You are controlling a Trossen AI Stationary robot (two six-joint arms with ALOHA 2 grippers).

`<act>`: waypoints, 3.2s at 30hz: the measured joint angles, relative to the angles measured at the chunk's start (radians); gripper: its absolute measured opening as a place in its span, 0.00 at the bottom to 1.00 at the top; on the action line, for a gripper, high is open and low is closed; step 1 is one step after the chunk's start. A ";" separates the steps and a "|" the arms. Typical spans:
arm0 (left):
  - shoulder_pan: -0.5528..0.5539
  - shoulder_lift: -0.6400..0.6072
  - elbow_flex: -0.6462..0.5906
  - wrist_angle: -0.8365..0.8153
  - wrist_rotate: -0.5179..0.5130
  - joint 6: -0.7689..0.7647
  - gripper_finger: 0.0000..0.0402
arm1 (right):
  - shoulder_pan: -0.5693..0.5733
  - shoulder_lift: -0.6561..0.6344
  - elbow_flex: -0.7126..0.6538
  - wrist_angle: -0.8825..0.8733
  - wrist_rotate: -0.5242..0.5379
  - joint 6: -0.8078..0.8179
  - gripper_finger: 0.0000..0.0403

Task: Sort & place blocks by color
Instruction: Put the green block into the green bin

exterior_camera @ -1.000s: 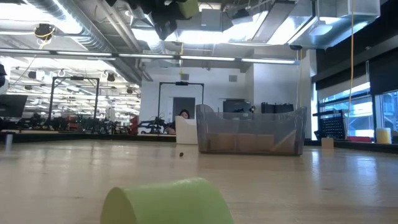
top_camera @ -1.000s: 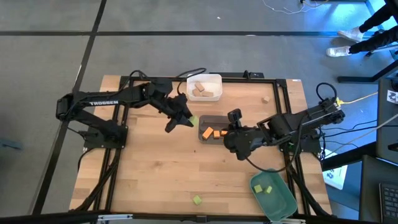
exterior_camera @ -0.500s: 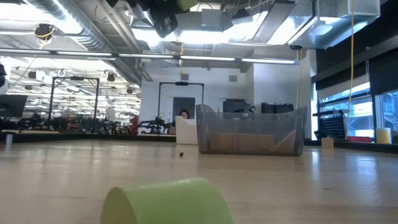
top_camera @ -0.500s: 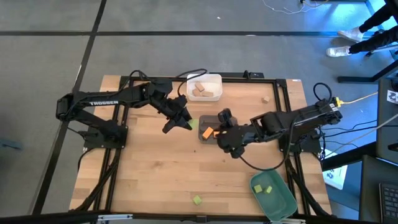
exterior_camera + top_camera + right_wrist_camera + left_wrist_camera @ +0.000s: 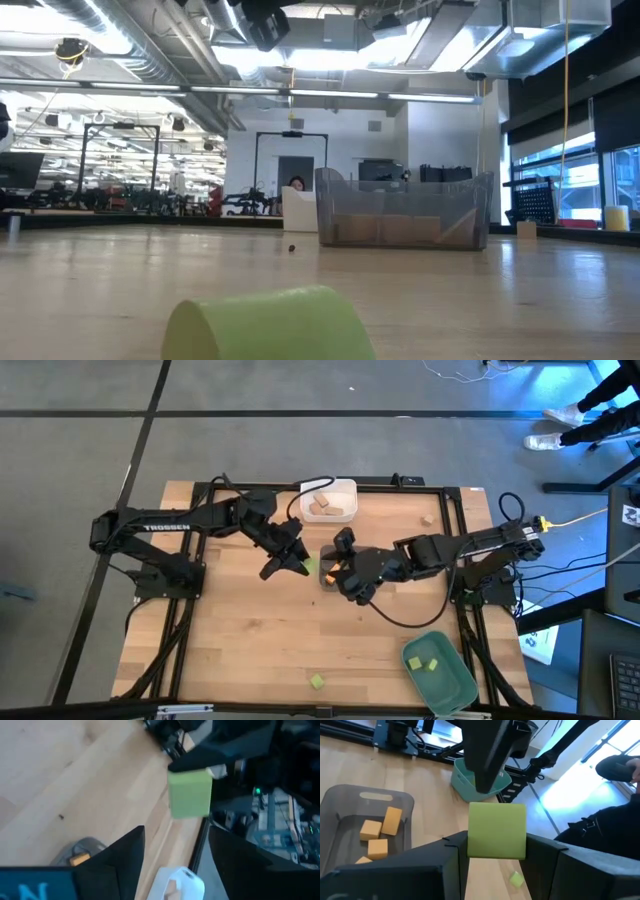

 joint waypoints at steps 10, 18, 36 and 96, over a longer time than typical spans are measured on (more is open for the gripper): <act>-0.003 0.000 0.000 -0.002 -0.007 -0.020 0.28 | -0.014 0.030 -0.001 0.072 -0.065 -0.127 0.56; -0.021 0.000 0.000 -0.003 -0.007 -0.026 0.28 | -0.020 0.037 -0.001 0.106 -0.066 -0.149 0.56; -0.041 0.000 0.000 0.032 -0.065 -0.042 0.28 | -0.043 0.039 -0.001 0.138 -0.145 -0.177 0.55; -0.003 0.000 0.000 -0.138 -0.338 0.194 0.46 | 0.382 -0.129 -0.002 -0.746 -0.497 1.644 0.33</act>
